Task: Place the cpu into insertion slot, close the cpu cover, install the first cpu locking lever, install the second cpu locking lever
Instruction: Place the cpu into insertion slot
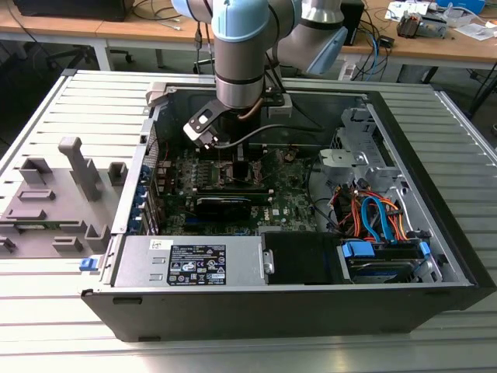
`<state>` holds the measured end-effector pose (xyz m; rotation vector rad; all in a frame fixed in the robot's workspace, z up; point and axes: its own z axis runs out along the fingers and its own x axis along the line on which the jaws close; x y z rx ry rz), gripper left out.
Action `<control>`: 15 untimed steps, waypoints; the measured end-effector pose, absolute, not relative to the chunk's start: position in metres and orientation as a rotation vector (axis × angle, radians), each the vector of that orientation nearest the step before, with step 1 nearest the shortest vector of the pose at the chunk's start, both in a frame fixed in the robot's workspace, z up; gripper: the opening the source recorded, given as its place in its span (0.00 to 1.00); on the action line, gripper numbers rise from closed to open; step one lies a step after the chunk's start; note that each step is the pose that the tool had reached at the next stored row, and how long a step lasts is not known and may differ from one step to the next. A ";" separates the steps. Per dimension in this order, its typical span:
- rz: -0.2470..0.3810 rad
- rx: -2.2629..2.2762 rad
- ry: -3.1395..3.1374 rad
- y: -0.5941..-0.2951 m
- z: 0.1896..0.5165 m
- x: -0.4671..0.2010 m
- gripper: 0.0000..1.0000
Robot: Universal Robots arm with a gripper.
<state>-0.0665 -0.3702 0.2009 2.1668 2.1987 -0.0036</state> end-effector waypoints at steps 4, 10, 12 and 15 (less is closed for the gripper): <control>-0.004 2.168 2.199 -0.370 0.201 -0.064 0.55; -0.004 2.169 2.200 -0.369 0.201 -0.064 0.55; -0.004 2.169 2.199 -0.369 0.201 -0.064 0.55; -0.004 2.169 2.199 -0.369 0.201 -0.064 0.55</control>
